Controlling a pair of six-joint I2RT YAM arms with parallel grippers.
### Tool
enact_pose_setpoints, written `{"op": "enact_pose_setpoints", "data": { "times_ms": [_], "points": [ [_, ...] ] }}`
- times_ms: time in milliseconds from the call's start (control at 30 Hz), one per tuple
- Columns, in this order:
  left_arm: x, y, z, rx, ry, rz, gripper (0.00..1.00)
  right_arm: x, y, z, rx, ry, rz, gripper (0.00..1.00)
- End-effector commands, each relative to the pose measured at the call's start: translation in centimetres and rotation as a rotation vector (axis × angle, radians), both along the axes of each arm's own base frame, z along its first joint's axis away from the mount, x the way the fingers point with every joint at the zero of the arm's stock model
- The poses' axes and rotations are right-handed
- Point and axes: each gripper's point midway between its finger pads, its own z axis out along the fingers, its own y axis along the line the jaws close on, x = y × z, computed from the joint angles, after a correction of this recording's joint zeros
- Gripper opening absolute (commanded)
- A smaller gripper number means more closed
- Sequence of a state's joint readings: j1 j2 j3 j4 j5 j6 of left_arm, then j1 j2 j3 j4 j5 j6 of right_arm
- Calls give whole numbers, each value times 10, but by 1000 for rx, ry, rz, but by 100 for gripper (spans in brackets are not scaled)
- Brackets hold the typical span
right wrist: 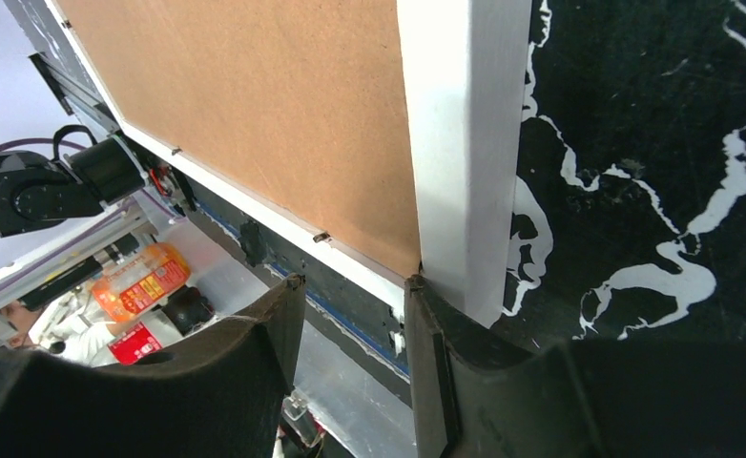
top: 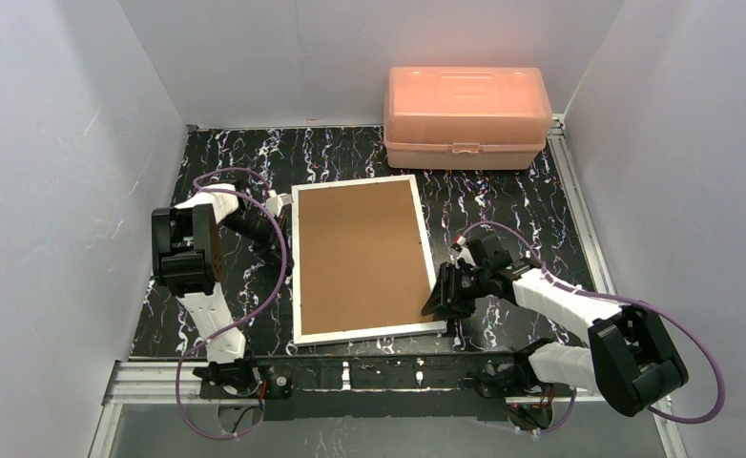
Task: Put the photo into the frame
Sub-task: Install the photo frame at the center of the board.
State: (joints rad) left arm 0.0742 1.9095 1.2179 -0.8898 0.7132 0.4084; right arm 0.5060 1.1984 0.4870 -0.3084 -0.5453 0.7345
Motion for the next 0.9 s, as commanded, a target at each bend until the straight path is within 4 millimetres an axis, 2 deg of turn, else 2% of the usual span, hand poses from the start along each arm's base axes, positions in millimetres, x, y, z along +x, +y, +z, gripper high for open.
{"op": "enact_pose_setpoints", "data": {
  "times_ms": [0,300,600,867],
  "points": [
    [-3,-5,7,-13,0,-11,9,-1,-13,1,-70,-39,23,51],
    [-3,-5,7,-16,4,-6,9,9,-8,2,-63,-56,19,51],
    [-3,-5,8,-17,1,-6,7,23,-7,-6,-86,-81,7,51],
    [-3,-5,8,-17,5,-5,6,25,-15,3,-91,-94,5,50]
  ]
}}
